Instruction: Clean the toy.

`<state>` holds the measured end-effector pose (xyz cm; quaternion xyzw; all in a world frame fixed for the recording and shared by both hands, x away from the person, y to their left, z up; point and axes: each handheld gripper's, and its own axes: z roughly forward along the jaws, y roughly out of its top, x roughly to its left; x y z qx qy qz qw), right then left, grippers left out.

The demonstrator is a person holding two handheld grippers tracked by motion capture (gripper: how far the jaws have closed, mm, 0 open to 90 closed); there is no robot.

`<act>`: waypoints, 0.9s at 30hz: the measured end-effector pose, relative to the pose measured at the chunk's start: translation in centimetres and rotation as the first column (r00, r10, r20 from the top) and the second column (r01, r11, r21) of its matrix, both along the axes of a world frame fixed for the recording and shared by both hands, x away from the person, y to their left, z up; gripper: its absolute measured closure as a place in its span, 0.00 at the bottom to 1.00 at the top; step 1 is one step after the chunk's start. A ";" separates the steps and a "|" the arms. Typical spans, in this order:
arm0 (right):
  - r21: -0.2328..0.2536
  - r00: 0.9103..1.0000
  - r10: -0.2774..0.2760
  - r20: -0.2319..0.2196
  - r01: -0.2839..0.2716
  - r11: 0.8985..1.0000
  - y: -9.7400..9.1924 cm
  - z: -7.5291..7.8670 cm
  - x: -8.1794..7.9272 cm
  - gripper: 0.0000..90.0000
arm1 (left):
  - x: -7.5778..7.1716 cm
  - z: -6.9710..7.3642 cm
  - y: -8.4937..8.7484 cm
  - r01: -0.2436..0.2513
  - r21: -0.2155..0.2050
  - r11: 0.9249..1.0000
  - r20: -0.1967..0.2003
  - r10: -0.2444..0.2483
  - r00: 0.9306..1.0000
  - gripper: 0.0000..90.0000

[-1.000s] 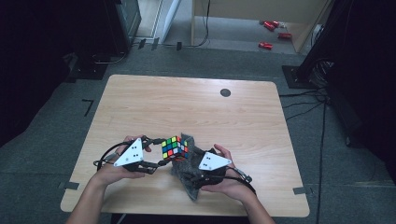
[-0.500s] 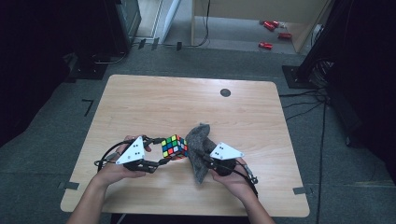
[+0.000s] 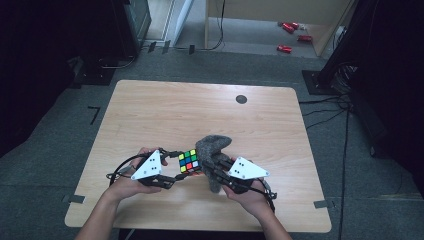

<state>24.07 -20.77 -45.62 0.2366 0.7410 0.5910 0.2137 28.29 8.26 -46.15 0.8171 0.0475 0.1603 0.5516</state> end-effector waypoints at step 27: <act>0.050 1.000 0.000 0.028 -0.001 0.999 0.0 1.7 -0.6 0.90 | -0.1 -0.2 -0.8 0.001 0.021 1.000 -0.012 -0.001 1.000 0.38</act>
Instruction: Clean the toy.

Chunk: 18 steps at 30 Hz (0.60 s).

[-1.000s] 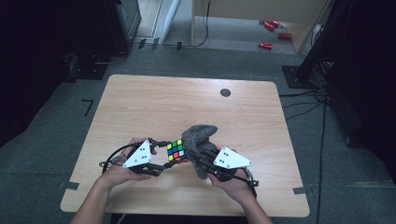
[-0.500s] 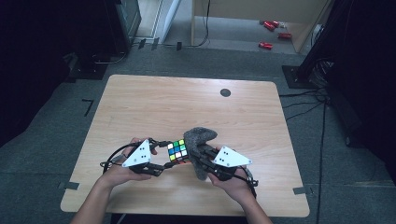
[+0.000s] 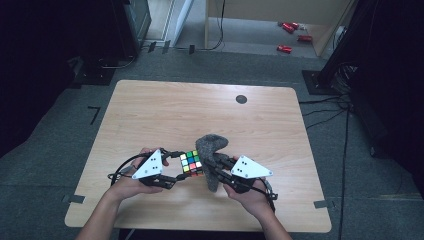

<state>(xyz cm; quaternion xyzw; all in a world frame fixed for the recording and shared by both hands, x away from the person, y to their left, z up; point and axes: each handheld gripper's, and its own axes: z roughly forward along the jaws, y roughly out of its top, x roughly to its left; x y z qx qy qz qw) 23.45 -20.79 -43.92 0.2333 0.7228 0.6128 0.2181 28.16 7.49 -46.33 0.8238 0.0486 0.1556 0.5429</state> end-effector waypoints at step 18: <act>0.003 0.998 -0.054 -0.045 0.054 0.999 0.6 0.3 0.1 0.89 | -0.7 0.3 -1.6 0.019 0.033 0.999 0.030 -0.020 0.999 0.38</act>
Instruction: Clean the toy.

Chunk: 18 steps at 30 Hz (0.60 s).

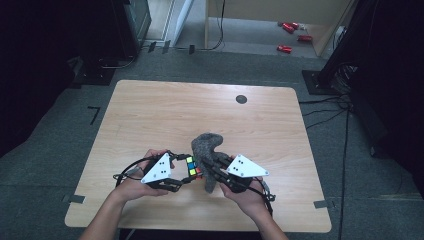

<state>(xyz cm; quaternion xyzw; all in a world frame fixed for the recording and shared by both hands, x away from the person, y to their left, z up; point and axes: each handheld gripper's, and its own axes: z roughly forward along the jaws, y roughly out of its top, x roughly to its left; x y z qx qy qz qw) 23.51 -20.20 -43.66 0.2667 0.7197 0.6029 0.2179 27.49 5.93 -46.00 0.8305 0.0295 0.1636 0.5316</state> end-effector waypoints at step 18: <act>0.010 0.989 -0.148 -0.018 0.148 0.989 -2.3 0.1 1.4 0.90 | 0.7 0.0 0.7 -0.067 -0.021 0.998 -0.018 0.066 0.998 0.38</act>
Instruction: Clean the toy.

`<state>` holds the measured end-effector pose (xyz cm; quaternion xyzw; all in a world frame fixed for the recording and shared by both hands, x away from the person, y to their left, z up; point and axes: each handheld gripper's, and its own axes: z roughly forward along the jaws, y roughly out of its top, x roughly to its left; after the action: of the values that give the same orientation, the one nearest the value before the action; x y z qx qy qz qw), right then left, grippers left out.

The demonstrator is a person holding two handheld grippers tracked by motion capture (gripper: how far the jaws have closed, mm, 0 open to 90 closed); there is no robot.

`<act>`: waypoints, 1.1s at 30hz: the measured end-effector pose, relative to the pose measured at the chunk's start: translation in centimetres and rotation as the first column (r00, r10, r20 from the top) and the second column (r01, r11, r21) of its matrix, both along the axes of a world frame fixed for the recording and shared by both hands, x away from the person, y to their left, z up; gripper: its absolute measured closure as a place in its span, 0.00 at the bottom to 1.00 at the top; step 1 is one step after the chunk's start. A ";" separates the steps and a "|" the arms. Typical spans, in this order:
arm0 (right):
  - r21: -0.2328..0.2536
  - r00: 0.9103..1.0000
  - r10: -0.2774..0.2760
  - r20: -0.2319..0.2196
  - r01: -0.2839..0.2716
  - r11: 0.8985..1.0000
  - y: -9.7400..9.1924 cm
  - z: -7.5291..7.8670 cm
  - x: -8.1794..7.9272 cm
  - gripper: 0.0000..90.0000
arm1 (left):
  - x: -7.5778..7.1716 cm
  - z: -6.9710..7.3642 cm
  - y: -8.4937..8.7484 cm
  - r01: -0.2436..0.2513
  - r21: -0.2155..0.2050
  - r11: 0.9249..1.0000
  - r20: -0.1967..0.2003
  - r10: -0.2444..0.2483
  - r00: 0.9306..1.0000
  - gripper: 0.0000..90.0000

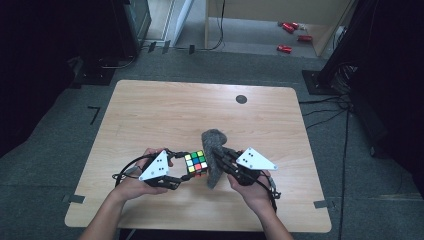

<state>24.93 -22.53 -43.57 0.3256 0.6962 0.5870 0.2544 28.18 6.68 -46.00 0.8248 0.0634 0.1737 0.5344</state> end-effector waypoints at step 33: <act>-0.180 0.967 -0.195 -0.165 0.165 0.970 -3.5 -6.5 3.4 0.85 | 2.9 -4.2 -2.2 -0.375 0.091 0.922 0.006 0.377 0.926 0.38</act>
<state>28.28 -26.07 -50.10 0.4177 0.7299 0.4698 0.2685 31.07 4.48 -50.17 0.8216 0.2156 0.2707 0.4530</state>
